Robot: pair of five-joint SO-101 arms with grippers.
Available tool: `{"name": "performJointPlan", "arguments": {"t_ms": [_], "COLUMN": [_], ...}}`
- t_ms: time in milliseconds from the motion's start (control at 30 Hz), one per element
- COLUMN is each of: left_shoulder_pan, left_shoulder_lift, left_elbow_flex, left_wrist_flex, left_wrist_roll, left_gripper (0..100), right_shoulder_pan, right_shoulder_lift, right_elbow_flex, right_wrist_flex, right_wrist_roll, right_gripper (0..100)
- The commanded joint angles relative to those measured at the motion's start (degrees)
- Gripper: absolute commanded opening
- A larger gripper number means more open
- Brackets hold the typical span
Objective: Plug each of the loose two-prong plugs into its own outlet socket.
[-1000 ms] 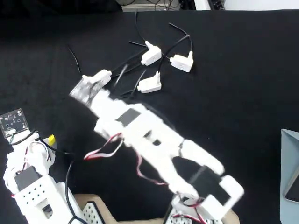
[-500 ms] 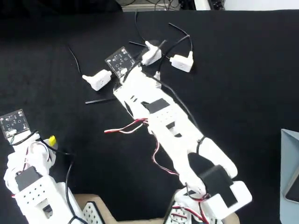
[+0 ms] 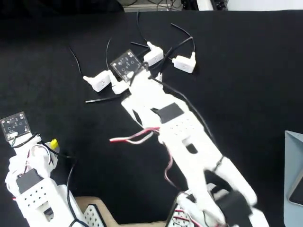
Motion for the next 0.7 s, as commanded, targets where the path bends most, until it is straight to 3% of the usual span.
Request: {"name": "performJointPlan", "arguments": {"t_ms": [0,133,167,233,400,667], "left_shoulder_pan": [1.1,6.8,8.5,11.4,18.0,27.6], "left_shoulder_lift": [-0.7,-0.7,-0.7,-0.7,-0.7,-0.7], "left_elbow_flex": [-1.9,-4.1,-4.7,-6.1,-12.5,-15.7], "left_wrist_flex": [-2.5,-2.5,-2.5,-1.3,3.5,4.0], "left_wrist_roll": [1.1,4.4,4.4,4.5,7.3,10.9], "left_gripper": [24,3,2,6,3,3], "right_shoulder_pan": [0.8,2.6,3.5,6.2,13.1,15.9], "right_shoulder_lift": [-8.7,-16.4,-18.2,-21.8,-29.9,-42.9], "right_elbow_flex": [2.3,9.4,10.9,14.1,21.2,31.3], "right_wrist_flex": [5.4,5.5,5.5,5.6,5.5,5.6], "right_wrist_roll": [-0.7,-0.7,-0.7,-0.7,-3.1,-3.2], "right_gripper": [1.2,1.2,1.2,1.2,1.2,1.2]}}
